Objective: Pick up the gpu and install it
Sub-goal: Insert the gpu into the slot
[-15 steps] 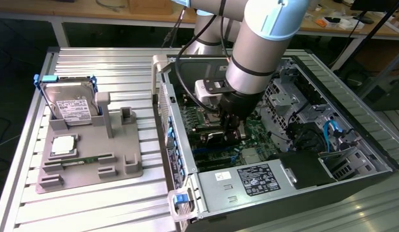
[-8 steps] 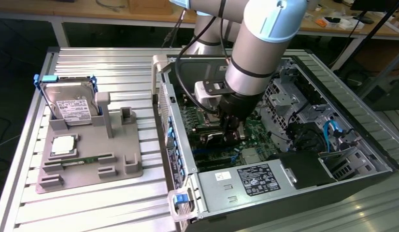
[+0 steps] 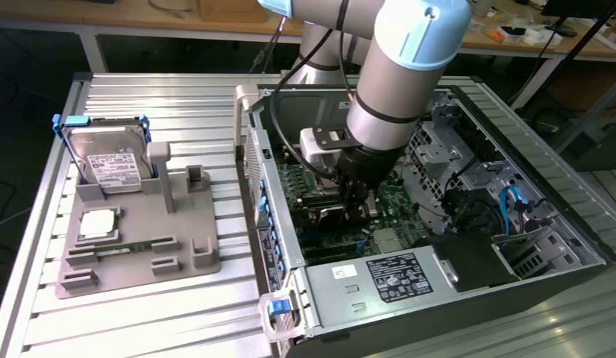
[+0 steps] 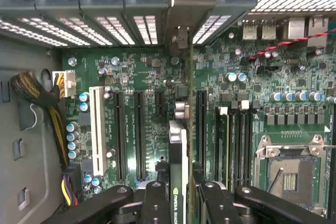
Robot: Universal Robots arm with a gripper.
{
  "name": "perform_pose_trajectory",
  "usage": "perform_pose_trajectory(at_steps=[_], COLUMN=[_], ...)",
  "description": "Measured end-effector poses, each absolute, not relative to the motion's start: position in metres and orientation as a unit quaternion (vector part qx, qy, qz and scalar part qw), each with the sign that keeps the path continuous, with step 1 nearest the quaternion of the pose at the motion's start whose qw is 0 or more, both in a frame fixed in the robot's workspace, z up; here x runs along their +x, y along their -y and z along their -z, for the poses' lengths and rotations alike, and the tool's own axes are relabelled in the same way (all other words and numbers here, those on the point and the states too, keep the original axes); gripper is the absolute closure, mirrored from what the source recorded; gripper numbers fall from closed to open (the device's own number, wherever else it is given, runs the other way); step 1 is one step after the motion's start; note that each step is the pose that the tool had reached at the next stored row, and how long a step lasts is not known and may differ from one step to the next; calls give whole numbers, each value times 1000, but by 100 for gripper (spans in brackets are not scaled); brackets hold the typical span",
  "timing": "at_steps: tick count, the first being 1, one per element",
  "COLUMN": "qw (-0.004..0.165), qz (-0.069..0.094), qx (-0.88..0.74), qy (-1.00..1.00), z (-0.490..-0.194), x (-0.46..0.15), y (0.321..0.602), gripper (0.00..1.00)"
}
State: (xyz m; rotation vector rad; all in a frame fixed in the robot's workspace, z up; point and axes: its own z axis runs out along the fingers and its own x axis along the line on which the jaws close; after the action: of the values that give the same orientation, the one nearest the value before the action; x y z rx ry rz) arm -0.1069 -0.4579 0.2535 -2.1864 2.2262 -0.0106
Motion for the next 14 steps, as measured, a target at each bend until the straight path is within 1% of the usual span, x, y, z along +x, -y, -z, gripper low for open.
perform_pose_trajectory(at_steps=[14], qw=[10], qz=[3], qx=[-701], qy=[-713], z=[-248], x=[-107], y=[458], gripper=[73])
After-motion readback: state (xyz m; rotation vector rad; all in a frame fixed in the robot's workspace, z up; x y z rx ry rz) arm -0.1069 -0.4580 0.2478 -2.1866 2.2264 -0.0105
